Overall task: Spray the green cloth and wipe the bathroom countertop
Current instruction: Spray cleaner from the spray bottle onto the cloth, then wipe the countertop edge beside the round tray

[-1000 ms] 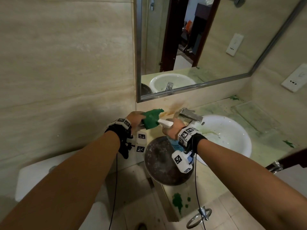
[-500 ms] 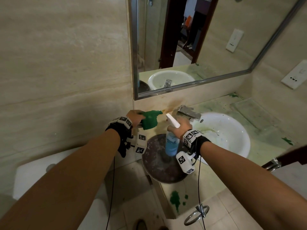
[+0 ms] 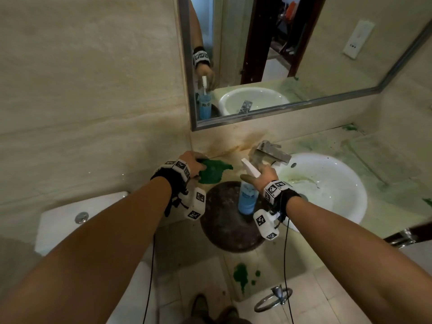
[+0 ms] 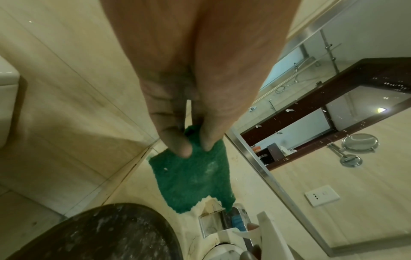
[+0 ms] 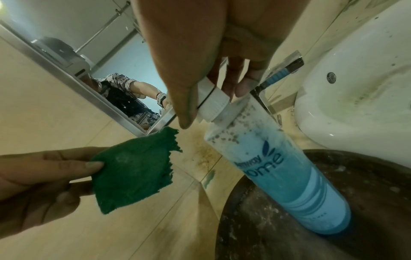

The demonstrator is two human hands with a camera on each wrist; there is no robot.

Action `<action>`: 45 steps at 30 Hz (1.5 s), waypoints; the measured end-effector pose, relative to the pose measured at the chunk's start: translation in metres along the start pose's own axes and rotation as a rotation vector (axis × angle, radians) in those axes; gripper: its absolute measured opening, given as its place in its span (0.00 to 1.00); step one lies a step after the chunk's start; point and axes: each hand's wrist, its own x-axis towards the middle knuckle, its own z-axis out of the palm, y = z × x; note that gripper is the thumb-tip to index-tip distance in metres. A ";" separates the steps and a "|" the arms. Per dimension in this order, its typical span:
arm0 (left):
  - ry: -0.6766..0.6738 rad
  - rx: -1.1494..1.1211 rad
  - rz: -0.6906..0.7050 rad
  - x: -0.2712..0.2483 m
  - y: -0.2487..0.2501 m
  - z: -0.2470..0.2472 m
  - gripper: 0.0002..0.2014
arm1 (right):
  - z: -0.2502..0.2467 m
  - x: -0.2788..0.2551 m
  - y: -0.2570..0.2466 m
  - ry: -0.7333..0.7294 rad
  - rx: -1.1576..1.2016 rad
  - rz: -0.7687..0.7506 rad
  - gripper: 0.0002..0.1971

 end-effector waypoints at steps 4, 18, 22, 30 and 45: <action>0.008 -0.087 -0.027 -0.001 0.005 0.009 0.17 | -0.015 -0.002 0.003 -0.065 -0.058 -0.063 0.27; 0.000 -0.215 0.060 -0.033 0.042 0.007 0.15 | -0.058 -0.020 -0.034 -0.120 0.055 -0.300 0.27; -0.015 -0.233 0.118 -0.041 0.055 -0.001 0.18 | -0.071 -0.027 -0.065 -0.290 0.223 -0.338 0.28; -0.173 -0.453 0.119 -0.040 0.063 -0.018 0.11 | -0.069 -0.019 -0.087 -0.465 0.740 -0.055 0.23; -0.246 0.086 0.247 0.054 0.056 -0.063 0.16 | -0.011 0.045 -0.136 -0.078 0.164 -0.099 0.10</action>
